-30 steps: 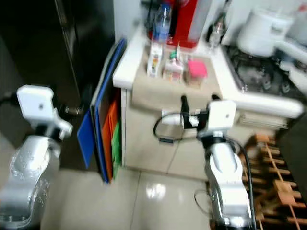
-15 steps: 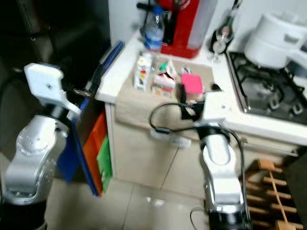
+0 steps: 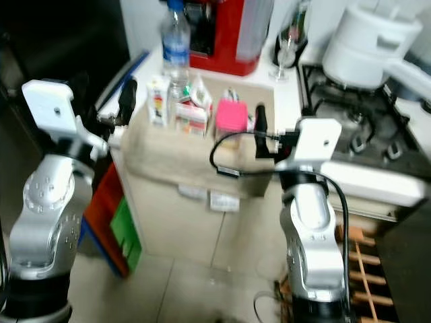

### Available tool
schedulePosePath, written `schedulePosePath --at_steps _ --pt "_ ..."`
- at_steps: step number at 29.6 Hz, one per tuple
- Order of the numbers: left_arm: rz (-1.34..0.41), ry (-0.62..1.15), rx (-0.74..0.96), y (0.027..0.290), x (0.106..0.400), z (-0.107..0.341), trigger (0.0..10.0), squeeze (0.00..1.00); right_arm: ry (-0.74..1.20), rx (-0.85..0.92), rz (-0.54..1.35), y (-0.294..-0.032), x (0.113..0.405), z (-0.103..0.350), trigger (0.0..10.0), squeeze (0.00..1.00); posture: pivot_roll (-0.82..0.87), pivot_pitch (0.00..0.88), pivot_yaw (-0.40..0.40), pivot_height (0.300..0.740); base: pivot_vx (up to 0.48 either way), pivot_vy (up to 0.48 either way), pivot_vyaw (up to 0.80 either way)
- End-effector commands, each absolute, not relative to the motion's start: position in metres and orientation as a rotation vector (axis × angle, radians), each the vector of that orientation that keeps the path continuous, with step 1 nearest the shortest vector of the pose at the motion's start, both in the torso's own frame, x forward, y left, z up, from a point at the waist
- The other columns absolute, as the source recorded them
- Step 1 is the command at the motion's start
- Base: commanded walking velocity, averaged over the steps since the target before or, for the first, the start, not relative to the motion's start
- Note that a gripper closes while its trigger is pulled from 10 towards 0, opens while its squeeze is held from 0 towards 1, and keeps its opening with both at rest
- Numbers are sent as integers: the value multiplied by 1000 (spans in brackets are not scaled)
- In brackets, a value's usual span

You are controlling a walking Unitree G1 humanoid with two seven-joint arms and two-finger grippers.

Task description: Restocking fridge

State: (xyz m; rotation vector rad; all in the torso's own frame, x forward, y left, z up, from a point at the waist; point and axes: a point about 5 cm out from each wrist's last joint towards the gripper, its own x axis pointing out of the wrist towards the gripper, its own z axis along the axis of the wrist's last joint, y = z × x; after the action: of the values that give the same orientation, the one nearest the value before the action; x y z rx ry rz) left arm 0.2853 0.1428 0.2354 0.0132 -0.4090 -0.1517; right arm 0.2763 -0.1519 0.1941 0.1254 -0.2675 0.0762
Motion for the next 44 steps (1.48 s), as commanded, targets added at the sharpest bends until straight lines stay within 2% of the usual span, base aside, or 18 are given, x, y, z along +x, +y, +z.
schedulePosePath --at_steps 1,5,13,21,28,32,38,44 --pt "-153 -397 28 142 287 232 10000 0 -266 153 71 -157 278 199 10000 0 -39 0 -45 740 0 0 0" --pt "-166 -389 15 142 287 232 10000 0 -223 119 60 -160 279 189 10000 0 -38 0 -42 740 0 0 0" --pt "-173 -371 43 142 290 230 10000 0 -201 65 58 -162 285 182 10000 0 -36 0 -39 740 0 480 0" --pt "-196 -261 39 138 294 209 10000 0 -166 80 54 -161 303 173 10000 0 -33 0 -34 740 0 0 0" --pt "-330 -193 68 127 299 192 10000 0 -140 114 67 -145 323 165 10000 0 -8 0 -39 740 0 0 0" --pt "-335 -200 79 126 298 193 10000 0 -155 104 74 -134 329 167 10000 0 -6 0 -38 740 0 0 0" --pt "-440 -229 89 117 290 191 10000 0 -183 66 24 -134 336 173 10000 0 13 0 -60 740 0 0 0" --pt "-565 -174 70 113 286 178 10000 0 -214 27 -17 -136 339 176 10000 0 16 0 -55 740 0 0 0"
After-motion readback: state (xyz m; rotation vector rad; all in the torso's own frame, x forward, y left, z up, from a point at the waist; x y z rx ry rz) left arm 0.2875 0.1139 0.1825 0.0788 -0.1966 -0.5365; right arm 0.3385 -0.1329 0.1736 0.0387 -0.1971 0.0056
